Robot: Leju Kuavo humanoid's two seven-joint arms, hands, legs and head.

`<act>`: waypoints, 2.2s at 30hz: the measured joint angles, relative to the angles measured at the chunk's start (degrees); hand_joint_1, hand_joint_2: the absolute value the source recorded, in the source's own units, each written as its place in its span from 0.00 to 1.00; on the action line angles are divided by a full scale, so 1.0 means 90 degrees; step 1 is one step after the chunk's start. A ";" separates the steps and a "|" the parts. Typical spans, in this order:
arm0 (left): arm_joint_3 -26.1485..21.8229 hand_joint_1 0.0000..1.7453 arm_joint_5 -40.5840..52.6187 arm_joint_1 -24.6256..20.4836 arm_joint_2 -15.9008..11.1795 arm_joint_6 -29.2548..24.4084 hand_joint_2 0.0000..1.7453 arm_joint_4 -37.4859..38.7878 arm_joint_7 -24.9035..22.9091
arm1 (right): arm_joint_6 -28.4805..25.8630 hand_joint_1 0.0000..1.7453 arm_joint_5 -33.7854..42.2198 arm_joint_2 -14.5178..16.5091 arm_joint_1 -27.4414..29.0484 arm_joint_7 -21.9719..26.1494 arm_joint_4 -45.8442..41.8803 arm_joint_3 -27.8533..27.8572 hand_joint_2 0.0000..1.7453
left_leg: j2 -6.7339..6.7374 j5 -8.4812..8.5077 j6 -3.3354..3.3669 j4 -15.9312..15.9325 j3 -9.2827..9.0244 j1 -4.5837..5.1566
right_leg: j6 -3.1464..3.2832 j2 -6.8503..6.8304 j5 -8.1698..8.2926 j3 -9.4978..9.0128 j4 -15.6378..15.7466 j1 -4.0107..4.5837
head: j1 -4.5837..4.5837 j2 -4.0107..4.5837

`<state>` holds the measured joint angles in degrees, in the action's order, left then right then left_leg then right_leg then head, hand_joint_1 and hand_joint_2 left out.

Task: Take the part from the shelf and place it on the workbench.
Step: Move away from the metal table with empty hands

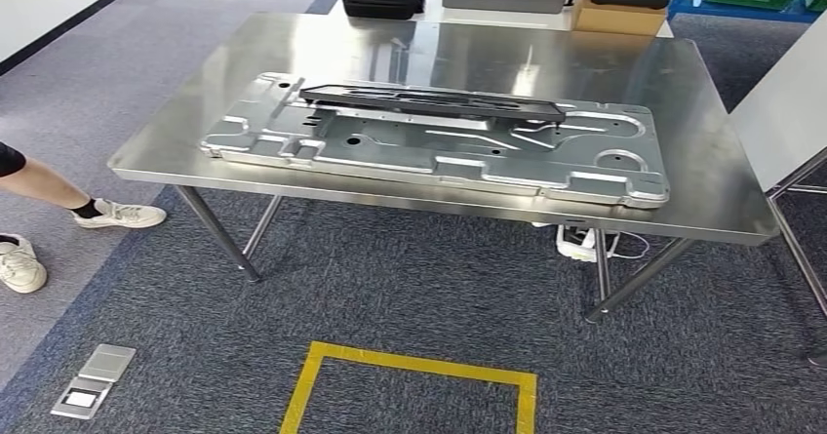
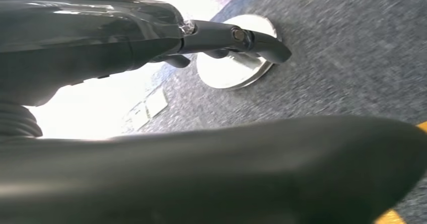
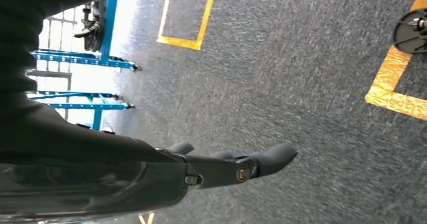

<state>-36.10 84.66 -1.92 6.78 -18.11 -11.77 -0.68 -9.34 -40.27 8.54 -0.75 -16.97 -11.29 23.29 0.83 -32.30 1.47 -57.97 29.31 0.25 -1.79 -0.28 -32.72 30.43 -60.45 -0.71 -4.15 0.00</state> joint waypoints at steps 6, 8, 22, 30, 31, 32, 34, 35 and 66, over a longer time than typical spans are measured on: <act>0.0366 0.00 -0.1089 0.0057 -0.0083 0.0208 1.00 -0.0100 -0.0010 | 0.0082 0.00 0.0517 -0.0077 0.0139 0.0217 -0.0034 -0.0139 1.00 | -0.0018 -0.0261 -0.0148 -0.0337 0.0161 -0.0010 | 0.0190 -0.0006 0.0026 -0.0039 0.0236 -0.0021 | -0.0005 0.0000; 0.0510 0.00 -0.1481 0.0135 -0.0108 0.0294 1.00 -0.0103 -0.0010 | 0.0127 0.00 0.0698 -0.0102 0.0147 0.0297 -0.0098 -0.0224 1.00 | -0.0027 -0.0683 -0.0219 -0.1080 0.0479 -0.0041 | 0.0226 -0.0017 0.0033 -0.0017 0.0235 -0.0028 | -0.0005 0.0000; 0.1601 0.00 -0.4143 0.0744 -0.0287 0.0852 1.00 -0.0167 0.0013 | 0.0417 0.00 0.1954 -0.0352 0.0157 0.0822 -0.0756 -0.0925 1.00 | -0.0014 0.0042 0.0030 0.0050 0.0042 -0.0066 | -0.0005 -0.0005 -0.0334 0.0172 -0.0232 -0.0008 | -0.0001 0.0000; 0.2213 0.00 -0.5550 0.0500 -0.0363 0.1148 1.00 -0.0780 0.0043 | 0.0577 0.00 0.2623 -0.0516 0.0781 0.1081 -0.0554 -0.1317 1.00 | -0.0005 0.0013 0.0004 0.0010 0.0021 -0.0029 | -0.0025 -0.0003 -0.0096 0.0050 -0.0133 -0.0011 | -0.0001 0.0000; 0.2288 0.00 -0.5721 0.0469 -0.0381 0.1186 1.00 -0.0855 0.0052 | 0.0600 0.00 0.2704 -0.0530 0.0837 0.1115 -0.0529 -0.1372 1.00 | -0.0003 -0.0008 -0.0008 -0.0010 0.0027 -0.0008 | -0.0008 -0.0001 -0.0014 -0.0058 0.0132 -0.0014 | -0.0001 0.0000; 0.2361 0.00 -0.5893 0.0450 -0.0405 0.1223 1.00 -0.0914 0.0061 | 0.0617 0.00 0.2786 -0.0540 0.0883 0.1151 -0.0511 -0.1422 1.00 | -0.0001 -0.0020 0.0008 -0.0028 0.0038 0.0013 | 0.0009 0.0003 -0.0008 -0.0091 0.0236 -0.0015 | -0.0002 0.0000; 0.2517 0.00 -0.6265 0.0448 -0.0446 0.1303 1.00 -0.0992 0.0074 | 0.0650 0.00 0.2960 -0.0564 0.0949 0.1223 -0.0508 -0.1532 1.00 | 0.0001 -0.0027 0.0073 -0.0037 0.0042 0.0033 | 0.0025 0.0007 -0.0005 -0.0088 0.0259 -0.0015 | -0.0003 0.0000; 0.2600 0.00 -0.6463 0.0471 -0.0463 0.1349 1.00 -0.1014 0.0077 | 0.0671 0.00 0.3051 -0.0578 0.0969 0.1263 -0.0521 -0.1587 1.00 | 0.0000 -0.0016 0.0104 -0.0030 0.0038 0.0029 | 0.0028 0.0006 -0.0006 -0.0089 0.0258 -0.0009 | -0.0003 0.0000; 0.3915 0.00 -0.9426 0.1100 -0.0664 0.1976 1.00 -0.1062 0.0097 | 0.0987 0.00 0.4448 -0.0885 0.0960 0.1831 -0.1194 -0.2430 1.00 | -0.0010 0.0008 -0.0061 0.0011 0.0035 0.0049 | 0.0091 -0.0013 -0.0030 -0.0092 0.0245 -0.0025 | -0.0003 0.0000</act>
<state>-0.86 -0.17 7.98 0.80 -0.33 -21.33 0.20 -0.45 -0.24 0.57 7.89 -0.49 -22.04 1.42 0.73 -32.23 0.92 -57.87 29.63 0.69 -0.97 -0.40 -32.99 29.60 -58.25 -0.93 -4.17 0.00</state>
